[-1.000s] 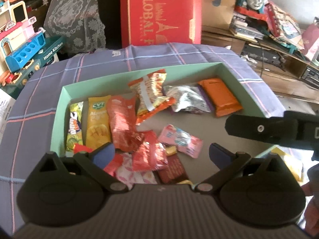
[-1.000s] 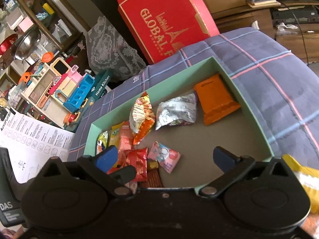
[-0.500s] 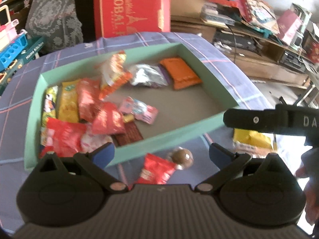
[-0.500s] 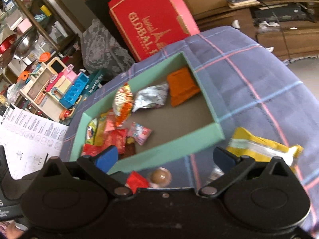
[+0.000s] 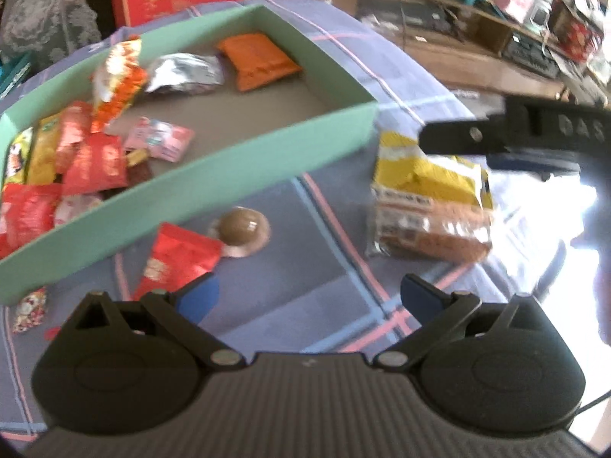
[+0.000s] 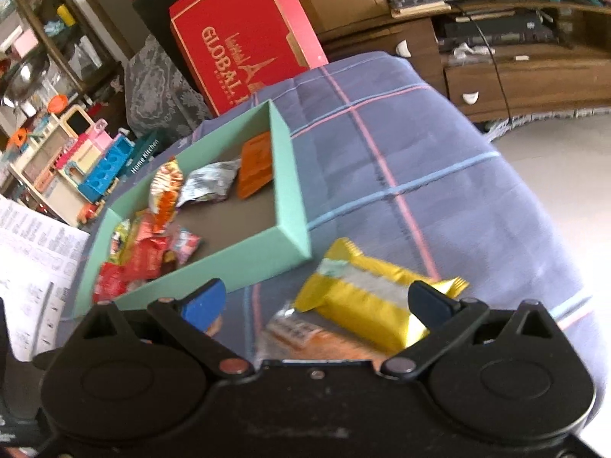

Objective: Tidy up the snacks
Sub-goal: 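Grasp the yellow snack bar with the right tool while the left tool grasps the wrapped pastry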

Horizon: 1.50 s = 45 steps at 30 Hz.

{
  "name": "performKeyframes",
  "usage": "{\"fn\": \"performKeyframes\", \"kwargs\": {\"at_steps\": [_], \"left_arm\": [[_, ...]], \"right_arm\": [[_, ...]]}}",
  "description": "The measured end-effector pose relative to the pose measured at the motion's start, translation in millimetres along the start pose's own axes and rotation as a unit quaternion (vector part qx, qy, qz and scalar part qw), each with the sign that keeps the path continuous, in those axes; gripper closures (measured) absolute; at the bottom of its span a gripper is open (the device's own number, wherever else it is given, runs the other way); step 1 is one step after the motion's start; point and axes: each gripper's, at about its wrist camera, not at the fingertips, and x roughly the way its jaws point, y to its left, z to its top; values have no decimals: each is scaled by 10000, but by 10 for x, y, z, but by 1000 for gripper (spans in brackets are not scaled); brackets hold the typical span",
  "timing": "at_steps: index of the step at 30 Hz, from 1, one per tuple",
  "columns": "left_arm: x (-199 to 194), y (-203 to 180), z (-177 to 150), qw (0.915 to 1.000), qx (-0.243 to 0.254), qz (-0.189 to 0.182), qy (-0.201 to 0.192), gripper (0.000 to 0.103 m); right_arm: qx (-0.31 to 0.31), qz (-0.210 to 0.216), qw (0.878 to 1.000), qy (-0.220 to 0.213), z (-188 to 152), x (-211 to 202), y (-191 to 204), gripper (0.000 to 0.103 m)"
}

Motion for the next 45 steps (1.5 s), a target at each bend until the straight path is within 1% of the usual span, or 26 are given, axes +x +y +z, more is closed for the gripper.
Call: {"fn": "performKeyframes", "kwargs": {"at_steps": [2, 3, 5, 6, 8, 9, 14, 18, 22, 24, 27, 32, 35, 38, 42, 45], "left_arm": [[60, -67, 3, 10000, 78, 20, 45, 0], [93, -96, 8, 9999, 79, 20, 77, 0], [149, -127, 29, 9999, 25, 5, 142, 0], [179, -136, 44, 9998, -22, -5, 175, 0], [230, -156, 69, 9997, -73, -11, 215, 0], [259, -176, 82, 9997, -85, -4, 240, 0], [364, -233, 115, 9994, -80, 68, 317, 0], [387, -232, 132, 9995, -93, 146, 277, 0], [392, -176, 141, 9993, -156, 238, 246, 0], [390, -113, 138, 9989, -251, 314, 243, 0], [375, 10, 145, 9976, -519, 390, 253, 0], [256, 130, 175, 9961, -832, 266, 150, 0], [155, 100, 234, 9961, -866, 174, 20, 0], [131, -41, 304, 9975, -712, 40, -14, 0], [214, -341, 330, 9994, -331, -26, 54, 0], [309, -464, 264, 9998, -110, 41, 145, 0]], "right_arm": [[-190, -62, 9998, 26, 24, 49, -37, 8], [-253, -75, 9996, 62, 35, 81, -44, 10], [-298, -113, 9995, 79, 45, 127, -104, 21], [-280, -147, 9994, 103, 47, 151, -141, 21], [-196, -214, 9995, 107, 45, 195, -223, 28], [-154, -232, 9995, 114, 45, 214, -257, 29], [-49, -156, 9998, 138, 5, 211, -322, 30], [-123, -64, 9995, 289, -53, 176, -274, 30], [-17, 16, 9990, 454, -106, 134, -211, 30], [86, 48, 9986, 510, -129, 114, -179, 30], [309, 204, 9975, 595, -153, 89, -175, 30], [502, 312, 9965, 587, -147, 59, -211, 30], [620, 183, 9969, 459, -124, 21, -293, 30], [816, 131, 9959, 375, -130, -17, -403, 30], [864, 31, 9956, 350, -188, -59, -481, 30], [822, -7, 9960, 348, -219, -86, -489, 30]]}}
